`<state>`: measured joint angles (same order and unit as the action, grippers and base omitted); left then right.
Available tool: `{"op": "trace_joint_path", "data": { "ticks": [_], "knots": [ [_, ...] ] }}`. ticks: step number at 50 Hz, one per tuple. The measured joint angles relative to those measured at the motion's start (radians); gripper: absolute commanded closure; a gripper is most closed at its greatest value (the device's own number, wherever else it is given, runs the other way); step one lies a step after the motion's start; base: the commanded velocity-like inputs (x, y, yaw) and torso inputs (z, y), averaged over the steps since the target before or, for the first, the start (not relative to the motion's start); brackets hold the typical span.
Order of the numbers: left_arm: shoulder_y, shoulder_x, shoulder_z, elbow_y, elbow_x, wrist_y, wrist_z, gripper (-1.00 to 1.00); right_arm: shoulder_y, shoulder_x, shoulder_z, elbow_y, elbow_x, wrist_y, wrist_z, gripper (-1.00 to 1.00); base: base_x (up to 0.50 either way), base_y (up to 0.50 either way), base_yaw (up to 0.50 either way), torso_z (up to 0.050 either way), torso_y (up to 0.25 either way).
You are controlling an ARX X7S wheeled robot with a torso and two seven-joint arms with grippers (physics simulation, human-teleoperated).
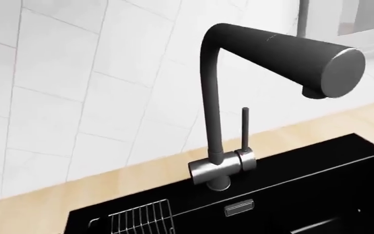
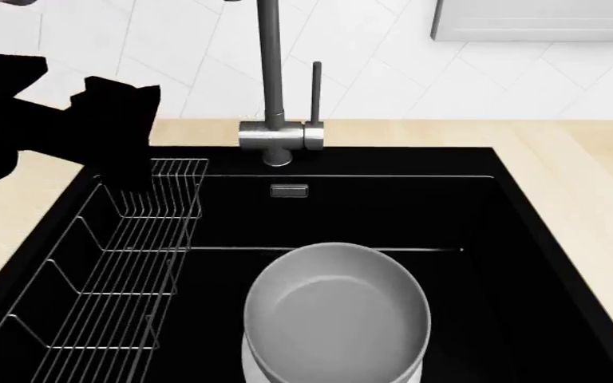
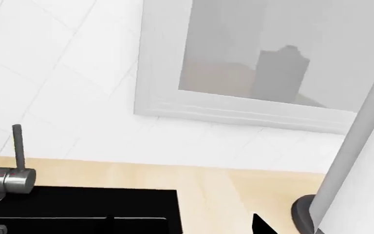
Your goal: Stack the bowls in the sink.
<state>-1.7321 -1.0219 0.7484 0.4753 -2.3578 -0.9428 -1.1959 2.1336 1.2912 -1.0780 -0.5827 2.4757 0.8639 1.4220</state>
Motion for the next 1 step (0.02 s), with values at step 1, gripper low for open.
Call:
{"op": "trace_joint_path", "data": {
  "ticks": [1],
  "knots": [
    [0.001, -0.008, -0.004, 0.006, 0.002, 0.0, 0.001, -1.0, 0.002, -0.002, 0.003, -0.004, 0.001, -0.002, -0.001, -1.0, 0.0, 0.0, 0.0, 0.0, 0.0]
  ]
}}
